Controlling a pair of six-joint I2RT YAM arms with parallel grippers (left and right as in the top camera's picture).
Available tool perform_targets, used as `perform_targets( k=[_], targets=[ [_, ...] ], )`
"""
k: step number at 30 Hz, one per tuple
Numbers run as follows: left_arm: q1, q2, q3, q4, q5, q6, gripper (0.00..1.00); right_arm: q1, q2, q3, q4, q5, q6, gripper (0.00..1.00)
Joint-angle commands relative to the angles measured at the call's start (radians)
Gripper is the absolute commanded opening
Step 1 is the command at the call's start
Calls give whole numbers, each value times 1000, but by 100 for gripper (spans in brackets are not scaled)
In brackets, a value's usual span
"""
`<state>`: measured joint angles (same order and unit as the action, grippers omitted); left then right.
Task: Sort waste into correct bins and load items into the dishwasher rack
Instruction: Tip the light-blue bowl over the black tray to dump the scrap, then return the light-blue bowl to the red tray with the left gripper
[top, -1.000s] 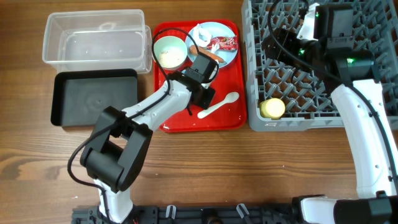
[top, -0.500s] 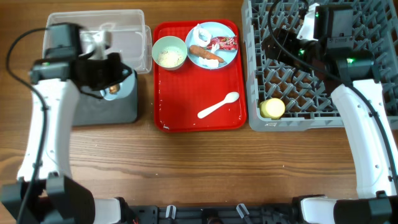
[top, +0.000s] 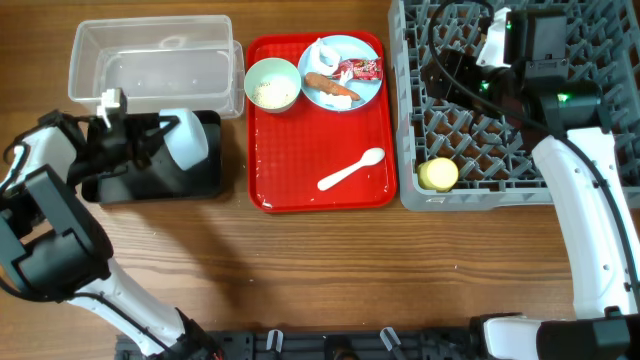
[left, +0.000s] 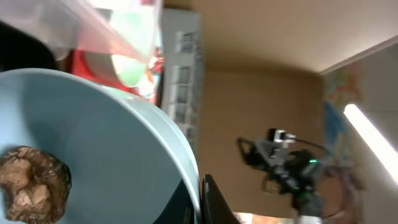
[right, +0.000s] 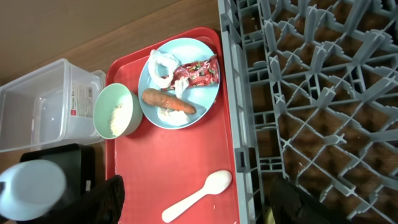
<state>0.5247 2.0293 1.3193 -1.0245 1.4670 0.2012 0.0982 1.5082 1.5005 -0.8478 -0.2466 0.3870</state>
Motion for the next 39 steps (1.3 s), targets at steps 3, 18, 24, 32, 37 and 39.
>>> perform_targets(
  k=[3,18,24,32,37,39],
  targets=[
    [19,-15,0,-43,111,18,4,-1,7,-3,1,6,-21,77],
    [139,-21,11,-44,110,-150,4,-1,7,-3,-2,6,-21,76],
    [139,-44,18,-36,111,-214,4,-1,7,-3,-2,9,-21,76],
    [150,-57,27,-1,110,-319,4,-1,7,-3,-2,13,-45,76],
    [123,-106,77,0,108,-297,4,-1,7,-3,-2,13,-45,76],
    [54,-192,144,0,-13,-267,4,-1,7,-3,-2,13,-45,76]
  ],
)
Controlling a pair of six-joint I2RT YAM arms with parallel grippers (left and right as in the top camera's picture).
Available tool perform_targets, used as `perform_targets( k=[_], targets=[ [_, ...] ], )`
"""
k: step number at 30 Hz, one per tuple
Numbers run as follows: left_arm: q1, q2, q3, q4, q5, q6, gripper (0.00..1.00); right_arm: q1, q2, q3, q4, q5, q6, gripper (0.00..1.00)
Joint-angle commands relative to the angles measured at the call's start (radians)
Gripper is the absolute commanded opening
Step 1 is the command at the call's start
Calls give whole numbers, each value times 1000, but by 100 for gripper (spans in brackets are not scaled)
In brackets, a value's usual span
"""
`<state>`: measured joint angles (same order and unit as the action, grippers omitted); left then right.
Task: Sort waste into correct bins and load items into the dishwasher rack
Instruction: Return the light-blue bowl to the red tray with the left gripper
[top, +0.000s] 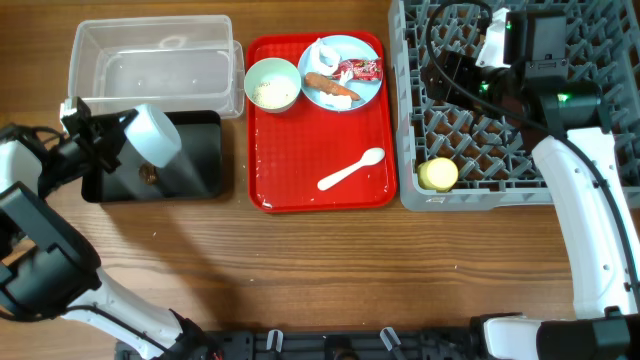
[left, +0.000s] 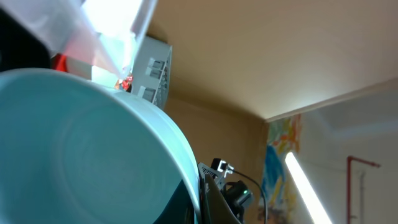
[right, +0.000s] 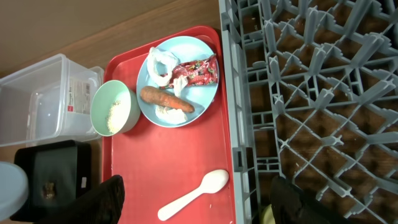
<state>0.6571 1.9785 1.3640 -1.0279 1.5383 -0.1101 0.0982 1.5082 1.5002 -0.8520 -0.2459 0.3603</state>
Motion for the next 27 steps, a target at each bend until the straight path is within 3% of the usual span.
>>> perform_targets(
  k=[1,4,7,11,15,20,23,27],
  targets=[
    [-114,-176,126,4,-164,48,4,-1,7,-3,2,12,-19,76],
    [-346,-325,175,65,-562,50,4,-1,7,-3,3,12,-19,76],
    [-670,-376,175,97,-1034,50,4,-1,7,-3,3,12,-19,76],
    [-991,-312,174,97,-1361,50,4,-1,7,-3,3,13,-20,76],
    [-1176,-190,174,97,-1508,50,4,-1,7,-3,3,12,-20,76],
    [-1260,-18,174,97,-1589,50,4,-1,7,-3,-2,12,-20,76],
    [-1262,37,174,96,-1589,50,8,-1,7,-3,-2,12,-20,76],
    [-1262,64,174,97,-1588,50,25,-1,7,-3,-2,12,-20,76]
  ],
)
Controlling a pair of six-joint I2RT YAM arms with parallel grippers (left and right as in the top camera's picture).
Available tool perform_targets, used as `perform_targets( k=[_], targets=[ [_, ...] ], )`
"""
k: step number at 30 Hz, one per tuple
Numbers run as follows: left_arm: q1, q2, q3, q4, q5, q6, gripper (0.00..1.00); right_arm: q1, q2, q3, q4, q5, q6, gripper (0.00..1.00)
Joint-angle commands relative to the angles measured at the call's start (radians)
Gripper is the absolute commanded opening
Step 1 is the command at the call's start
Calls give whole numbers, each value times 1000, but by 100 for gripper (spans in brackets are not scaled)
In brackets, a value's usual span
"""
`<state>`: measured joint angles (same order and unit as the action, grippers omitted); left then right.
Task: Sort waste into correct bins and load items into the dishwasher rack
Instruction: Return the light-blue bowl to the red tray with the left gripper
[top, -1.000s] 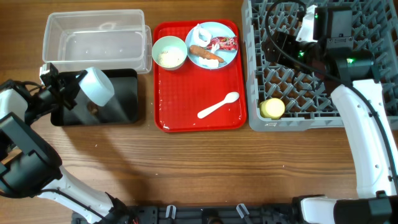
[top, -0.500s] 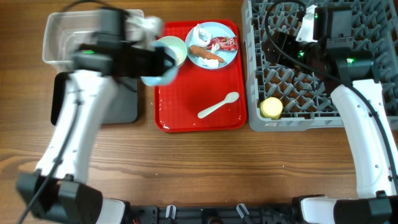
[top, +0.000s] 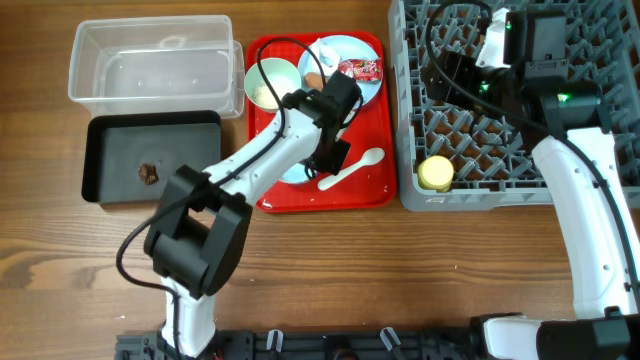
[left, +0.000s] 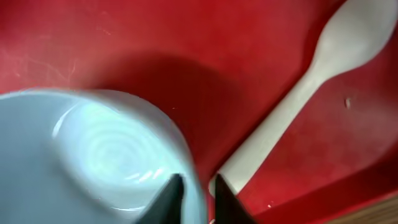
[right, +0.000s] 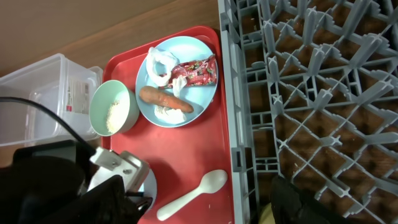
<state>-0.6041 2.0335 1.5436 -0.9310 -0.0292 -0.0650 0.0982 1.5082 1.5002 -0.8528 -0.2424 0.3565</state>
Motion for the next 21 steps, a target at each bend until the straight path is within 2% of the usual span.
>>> perform_targets(
  k=[1,4,7,9,15,21],
  targets=[
    [-1,9,-5,0,-21,5,33,-1,7,-3,-2,9,-16,76],
    [2,3,32,-13,-21,-24,59,-1,7,-3,0,9,-16,76],
    [21,-13,125,-22,-21,-56,68,-1,7,-3,0,9,-16,76],
    [52,-14,196,18,-21,-32,75,-1,7,-3,0,9,-16,76],
    [162,42,196,154,-19,190,73,-1,7,-3,0,9,-16,76],
    [229,141,195,188,36,302,64,-1,7,-3,3,9,-17,77]
  ],
)
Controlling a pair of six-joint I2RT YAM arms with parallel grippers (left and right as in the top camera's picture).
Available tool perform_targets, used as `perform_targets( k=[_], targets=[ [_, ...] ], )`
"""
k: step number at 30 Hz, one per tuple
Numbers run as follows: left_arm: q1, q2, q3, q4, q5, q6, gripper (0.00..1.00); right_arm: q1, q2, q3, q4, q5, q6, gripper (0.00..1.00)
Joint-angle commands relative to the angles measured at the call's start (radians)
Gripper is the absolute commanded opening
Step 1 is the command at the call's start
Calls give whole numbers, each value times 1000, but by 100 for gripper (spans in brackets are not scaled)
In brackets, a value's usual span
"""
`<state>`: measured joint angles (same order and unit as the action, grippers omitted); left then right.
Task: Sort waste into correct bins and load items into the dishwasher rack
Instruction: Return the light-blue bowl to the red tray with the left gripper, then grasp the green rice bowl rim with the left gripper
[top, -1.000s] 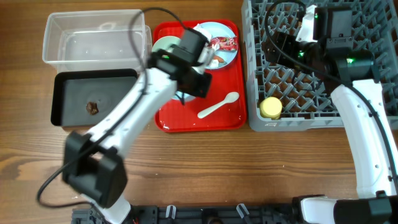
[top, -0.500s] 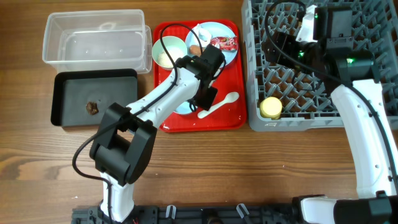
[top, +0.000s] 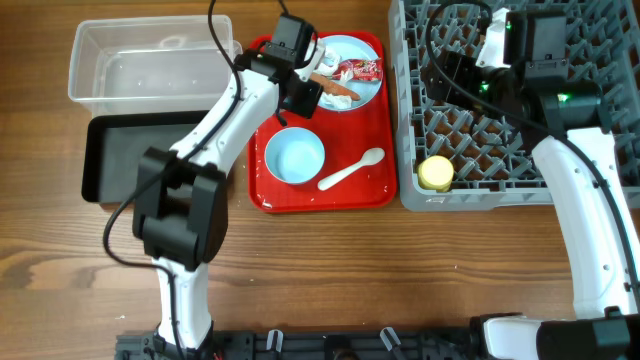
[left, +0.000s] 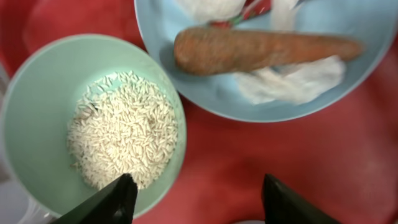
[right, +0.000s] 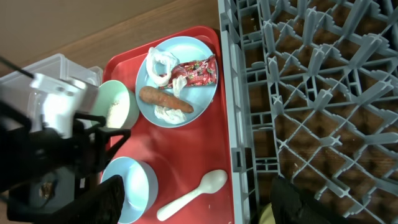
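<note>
My left gripper (left: 200, 200) is open over the red tray (top: 370, 195), its fingers straddling the gap between the green bowl of rice (left: 93, 121) and the blue plate (left: 348, 68). On the plate lie a carrot (left: 261, 50), white tissue (left: 292, 84) and a red wrapper (top: 362, 69). An empty blue bowl (top: 295, 157) sits upright on the tray, beside a white spoon (top: 352, 170). Over the grey dishwasher rack (top: 500, 190) hangs my right gripper (right: 202, 199), open and empty.
A yellow cup (top: 438, 174) sits in the rack's near left corner. The clear bin (top: 150, 60) stands at the back left, with the black bin (top: 105, 165) in front of it. My left arm crosses the black bin's right end.
My left gripper has let go of the blue bowl and opened. It was at the tray's front by the spoon and is now at the tray's back, by the rice bowl.
My left gripper held the blue bowl, tilted over the black bin, with a brown scrap inside. Then the bowl was empty and the scrap lay in the bin. Then the bowl was on the tray, still gripped. Now it rests there freed; the right arm stayed still.
</note>
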<state>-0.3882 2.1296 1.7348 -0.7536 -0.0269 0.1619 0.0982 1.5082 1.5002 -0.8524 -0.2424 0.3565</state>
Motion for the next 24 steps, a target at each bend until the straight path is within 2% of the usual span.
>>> perform_targets(
  k=[1,3,5,7,15,21,24],
  targets=[
    [15,57,4,15,34,75,63,-1,7,-3,3,9,-17,76],
    [16,71,4,29,33,74,62,-1,7,-3,6,10,-17,77],
    [16,76,4,42,33,74,51,-1,7,-3,6,10,-17,76],
    [16,79,3,63,33,74,46,-1,7,-3,6,10,-18,76],
    [16,110,3,73,-1,74,44,-1,7,-3,6,9,-31,77],
    [16,130,3,74,-1,66,26,-1,7,-3,6,9,-41,77],
    [14,130,4,81,-1,66,12,-1,7,-3,6,9,-41,77]
  ],
)
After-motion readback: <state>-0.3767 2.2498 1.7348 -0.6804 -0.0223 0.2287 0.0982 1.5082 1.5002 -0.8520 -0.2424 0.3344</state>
